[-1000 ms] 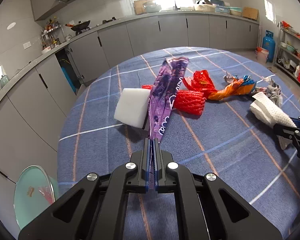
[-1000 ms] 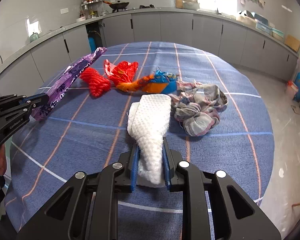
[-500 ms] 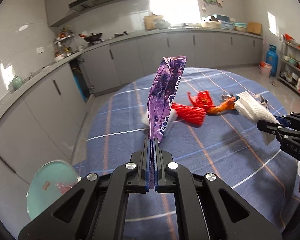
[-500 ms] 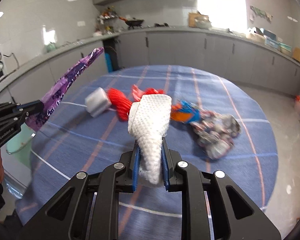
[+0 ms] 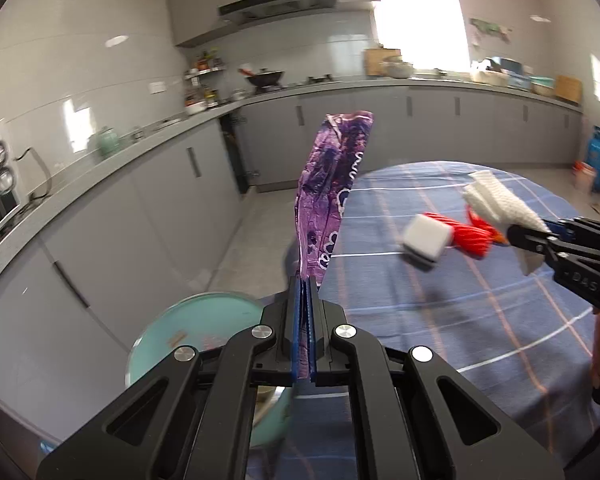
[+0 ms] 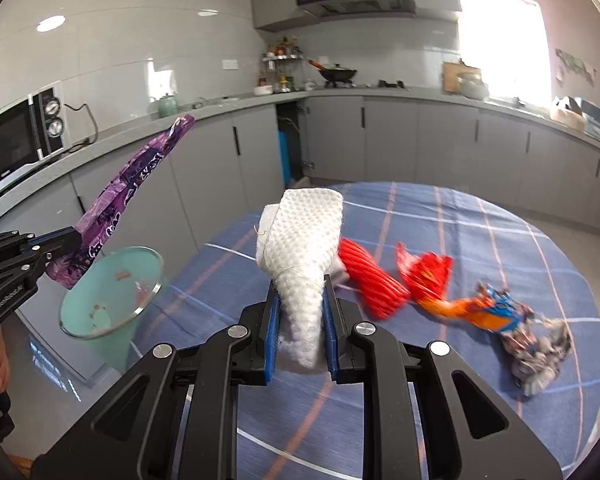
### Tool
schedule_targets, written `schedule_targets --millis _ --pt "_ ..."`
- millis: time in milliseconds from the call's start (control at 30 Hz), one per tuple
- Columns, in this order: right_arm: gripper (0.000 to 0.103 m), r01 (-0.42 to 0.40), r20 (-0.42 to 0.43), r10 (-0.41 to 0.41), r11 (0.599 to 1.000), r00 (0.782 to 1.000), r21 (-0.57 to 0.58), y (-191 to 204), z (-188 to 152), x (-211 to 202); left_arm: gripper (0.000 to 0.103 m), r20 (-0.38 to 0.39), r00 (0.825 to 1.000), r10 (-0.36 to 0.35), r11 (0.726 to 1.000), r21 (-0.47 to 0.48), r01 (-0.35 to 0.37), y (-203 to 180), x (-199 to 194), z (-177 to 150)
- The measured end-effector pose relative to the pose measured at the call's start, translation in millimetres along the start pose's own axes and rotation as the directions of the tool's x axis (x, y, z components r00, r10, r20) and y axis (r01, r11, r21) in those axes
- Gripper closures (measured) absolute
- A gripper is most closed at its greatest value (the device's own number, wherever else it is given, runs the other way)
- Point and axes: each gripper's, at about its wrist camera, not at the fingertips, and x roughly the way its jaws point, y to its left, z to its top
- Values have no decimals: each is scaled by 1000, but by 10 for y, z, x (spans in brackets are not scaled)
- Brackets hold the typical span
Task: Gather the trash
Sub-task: 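Carry the purple wrapper and white mesh cloth with both tools over the bin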
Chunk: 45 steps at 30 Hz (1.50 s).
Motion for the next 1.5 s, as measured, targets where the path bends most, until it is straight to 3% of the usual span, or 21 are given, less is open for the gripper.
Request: schedule_targets --millis 500,1500 --pt "83 -90 18 92 993 996 -78 605 332 260 99 3 995 99 993 -68 -99 539 -78 -150" --pt "83 -217 -38 213 957 976 -194 1430 543 928 99 -54 966 251 950 -176 -257 1407 8 -338"
